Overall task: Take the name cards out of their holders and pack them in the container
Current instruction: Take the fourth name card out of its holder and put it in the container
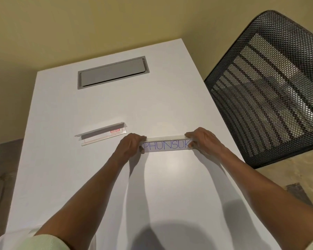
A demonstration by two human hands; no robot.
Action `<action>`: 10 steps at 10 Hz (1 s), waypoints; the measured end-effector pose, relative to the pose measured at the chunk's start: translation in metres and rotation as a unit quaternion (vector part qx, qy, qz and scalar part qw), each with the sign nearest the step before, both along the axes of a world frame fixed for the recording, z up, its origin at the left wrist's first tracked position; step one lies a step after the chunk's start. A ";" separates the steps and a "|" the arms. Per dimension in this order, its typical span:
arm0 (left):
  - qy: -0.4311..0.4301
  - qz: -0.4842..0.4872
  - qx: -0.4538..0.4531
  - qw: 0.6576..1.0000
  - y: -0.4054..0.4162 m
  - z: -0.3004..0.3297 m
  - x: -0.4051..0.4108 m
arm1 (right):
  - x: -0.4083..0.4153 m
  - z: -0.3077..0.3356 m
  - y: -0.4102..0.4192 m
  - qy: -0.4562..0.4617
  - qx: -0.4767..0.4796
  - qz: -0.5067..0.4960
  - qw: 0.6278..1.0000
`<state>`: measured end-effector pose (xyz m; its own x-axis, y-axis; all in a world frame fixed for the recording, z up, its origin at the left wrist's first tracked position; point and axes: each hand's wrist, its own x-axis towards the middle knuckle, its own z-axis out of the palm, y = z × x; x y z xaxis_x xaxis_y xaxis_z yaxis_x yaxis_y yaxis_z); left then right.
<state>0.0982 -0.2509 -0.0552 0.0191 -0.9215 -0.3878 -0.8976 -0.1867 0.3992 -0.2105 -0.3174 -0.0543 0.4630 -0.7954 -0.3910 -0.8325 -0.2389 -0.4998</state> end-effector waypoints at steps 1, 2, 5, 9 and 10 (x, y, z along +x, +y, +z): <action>-0.033 -0.015 0.021 0.999 -0.003 0.003 -0.003 | 0.000 -0.003 -0.002 0.001 0.016 -0.006 1.000; -0.063 -0.046 0.019 0.997 -0.004 0.008 -0.009 | 0.000 -0.006 0.001 -0.019 -0.009 -0.035 0.999; -0.096 -0.057 -0.006 0.994 -0.003 0.003 -0.012 | 0.000 -0.020 -0.003 0.079 -0.151 0.105 0.980; -0.095 -0.036 0.013 0.995 -0.004 0.013 -0.017 | 0.010 -0.001 -0.005 0.094 -0.132 0.083 0.983; -0.080 -0.027 0.007 0.996 -0.001 0.017 -0.017 | 0.007 -0.003 -0.001 0.076 -0.143 0.077 0.984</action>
<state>0.0816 -0.2519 -0.0383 0.0322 -0.9176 -0.3962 -0.9585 -0.1407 0.2480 -0.2034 -0.3189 -0.0573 0.5401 -0.8082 -0.2349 -0.8353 -0.4808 -0.2665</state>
